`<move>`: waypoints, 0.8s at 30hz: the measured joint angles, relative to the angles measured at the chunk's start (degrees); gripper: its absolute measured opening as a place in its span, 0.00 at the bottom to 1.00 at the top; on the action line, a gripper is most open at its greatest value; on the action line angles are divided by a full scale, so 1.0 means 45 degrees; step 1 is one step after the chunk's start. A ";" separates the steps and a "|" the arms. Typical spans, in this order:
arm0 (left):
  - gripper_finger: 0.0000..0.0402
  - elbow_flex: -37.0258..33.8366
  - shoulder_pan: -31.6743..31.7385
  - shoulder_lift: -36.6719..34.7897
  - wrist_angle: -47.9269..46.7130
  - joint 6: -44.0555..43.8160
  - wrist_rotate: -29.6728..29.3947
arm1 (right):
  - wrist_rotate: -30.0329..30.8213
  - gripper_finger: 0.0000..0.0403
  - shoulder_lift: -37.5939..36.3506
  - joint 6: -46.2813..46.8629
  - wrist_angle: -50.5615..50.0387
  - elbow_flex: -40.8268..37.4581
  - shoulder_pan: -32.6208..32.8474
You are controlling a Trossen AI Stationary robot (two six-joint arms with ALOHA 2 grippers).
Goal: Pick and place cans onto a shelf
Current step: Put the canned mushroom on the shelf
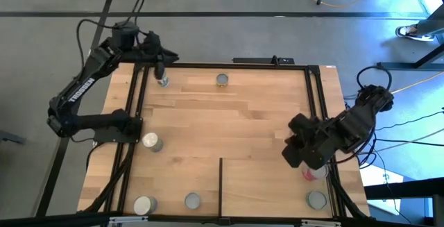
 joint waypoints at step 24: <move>0.18 0.0482 -0.3476 0.7090 0.3226 0.3547 -0.2517 | 0.5014 0.01 -0.2575 -0.3191 -0.0002 0.0010 -0.1469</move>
